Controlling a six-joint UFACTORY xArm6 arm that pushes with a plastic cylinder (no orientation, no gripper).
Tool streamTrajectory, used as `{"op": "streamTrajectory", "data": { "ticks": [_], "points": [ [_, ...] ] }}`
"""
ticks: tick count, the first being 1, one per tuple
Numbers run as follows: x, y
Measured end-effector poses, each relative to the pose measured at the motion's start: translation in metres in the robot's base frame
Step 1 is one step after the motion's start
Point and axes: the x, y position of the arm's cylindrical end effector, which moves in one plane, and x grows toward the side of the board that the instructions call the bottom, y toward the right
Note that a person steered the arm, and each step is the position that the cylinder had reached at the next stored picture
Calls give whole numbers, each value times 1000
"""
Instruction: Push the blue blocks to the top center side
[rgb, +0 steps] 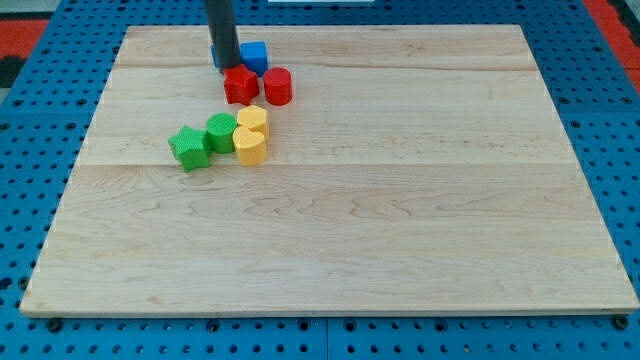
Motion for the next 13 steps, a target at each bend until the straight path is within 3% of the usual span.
{"op": "streamTrajectory", "data": {
  "ticks": [1,2,3,4,5,6,9,10,11,12,13],
  "points": [
    [-13,18],
    [6,17],
    [8,-53],
    [-13,-72],
    [-33,-12],
    [-26,52],
    [-40,35],
    [-47,69],
    [-40,66],
    [-11,10],
    [20,30]
  ]
}}
